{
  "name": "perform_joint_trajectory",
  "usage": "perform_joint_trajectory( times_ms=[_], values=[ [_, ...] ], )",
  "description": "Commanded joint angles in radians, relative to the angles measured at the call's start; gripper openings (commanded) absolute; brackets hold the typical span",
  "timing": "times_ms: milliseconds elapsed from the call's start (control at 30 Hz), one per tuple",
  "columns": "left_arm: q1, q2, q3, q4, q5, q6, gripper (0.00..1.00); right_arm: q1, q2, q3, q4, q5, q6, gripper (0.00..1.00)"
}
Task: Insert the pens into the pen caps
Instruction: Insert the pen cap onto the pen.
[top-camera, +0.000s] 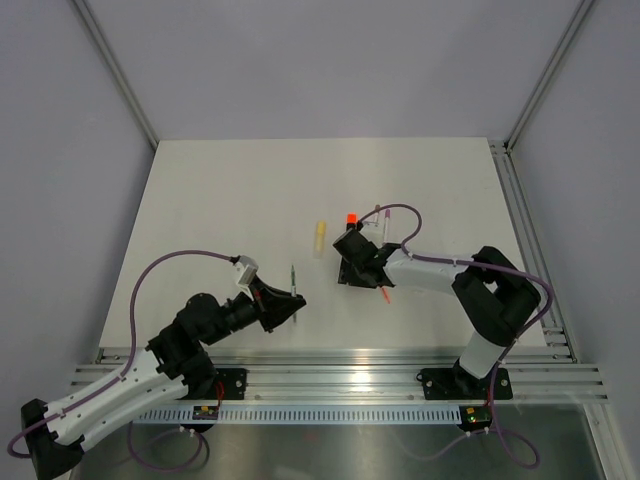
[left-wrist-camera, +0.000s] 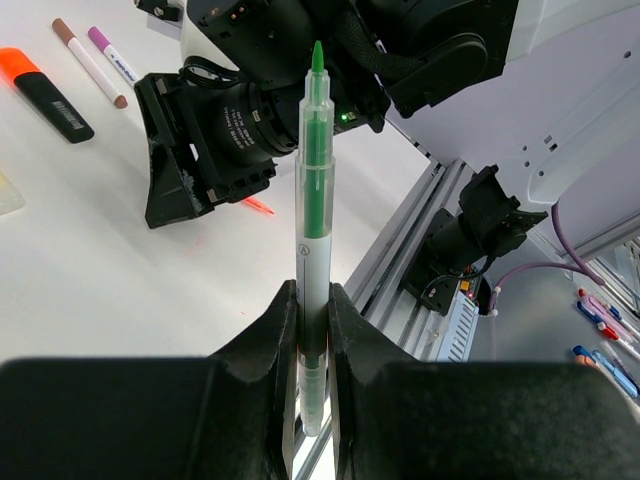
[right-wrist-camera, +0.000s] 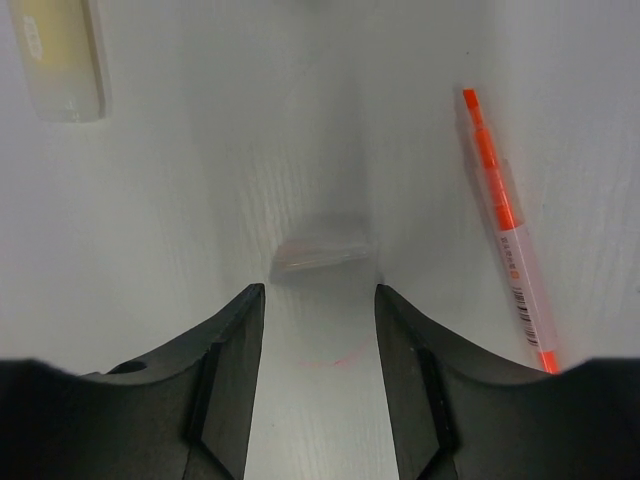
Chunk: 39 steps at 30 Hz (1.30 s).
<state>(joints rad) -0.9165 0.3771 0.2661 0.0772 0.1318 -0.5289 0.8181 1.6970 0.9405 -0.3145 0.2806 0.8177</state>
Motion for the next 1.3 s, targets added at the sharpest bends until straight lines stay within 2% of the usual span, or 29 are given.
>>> perform_joint_trajectory(
  times_ms=[0, 167, 300, 433, 600, 667, 733, 800, 1033, 1267],
  values=[
    [-0.004, 0.013, -0.005, 0.068, 0.006, 0.013, 0.00, -0.007, 0.039, 0.052, -0.035, 0.058, -0.028, 0.56],
    [-0.004, 0.025, -0.005, 0.075, 0.014, 0.012, 0.00, -0.020, 0.069, 0.095, -0.040, 0.088, -0.055, 0.59],
    [-0.004, 0.034, -0.005, 0.081, 0.020, 0.010, 0.00, -0.039, 0.087, 0.129, -0.051, 0.097, -0.100, 0.67],
    [-0.004, 0.036, -0.002, 0.079, 0.019, 0.012, 0.00, -0.050, 0.072, 0.153, -0.061, 0.140, -0.127, 0.54],
    [-0.004, 0.019, 0.001, 0.067, -0.003, 0.018, 0.00, -0.051, 0.024, 0.188, -0.058, 0.155, -0.195, 0.53],
    [-0.004, 0.011, 0.001, 0.062, -0.011, 0.021, 0.00, -0.063, 0.041, 0.208, -0.034, 0.109, -0.218, 0.46],
    [-0.004, 0.005, -0.001, 0.056, -0.017, 0.023, 0.00, -0.091, 0.064, 0.219, 0.009, 0.027, -0.253, 0.22],
    [-0.004, 0.002, -0.001, 0.052, -0.023, 0.024, 0.00, -0.112, 0.096, 0.242, 0.023, 0.009, -0.273, 0.00],
    [-0.004, 0.003, 0.002, 0.052, -0.029, 0.026, 0.00, -0.175, 0.171, 0.305, 0.074, -0.092, -0.344, 0.00],
    [-0.004, 0.011, 0.002, 0.050, -0.043, 0.032, 0.00, -0.177, 0.219, 0.366, 0.064, -0.150, -0.384, 0.00]
  ],
)
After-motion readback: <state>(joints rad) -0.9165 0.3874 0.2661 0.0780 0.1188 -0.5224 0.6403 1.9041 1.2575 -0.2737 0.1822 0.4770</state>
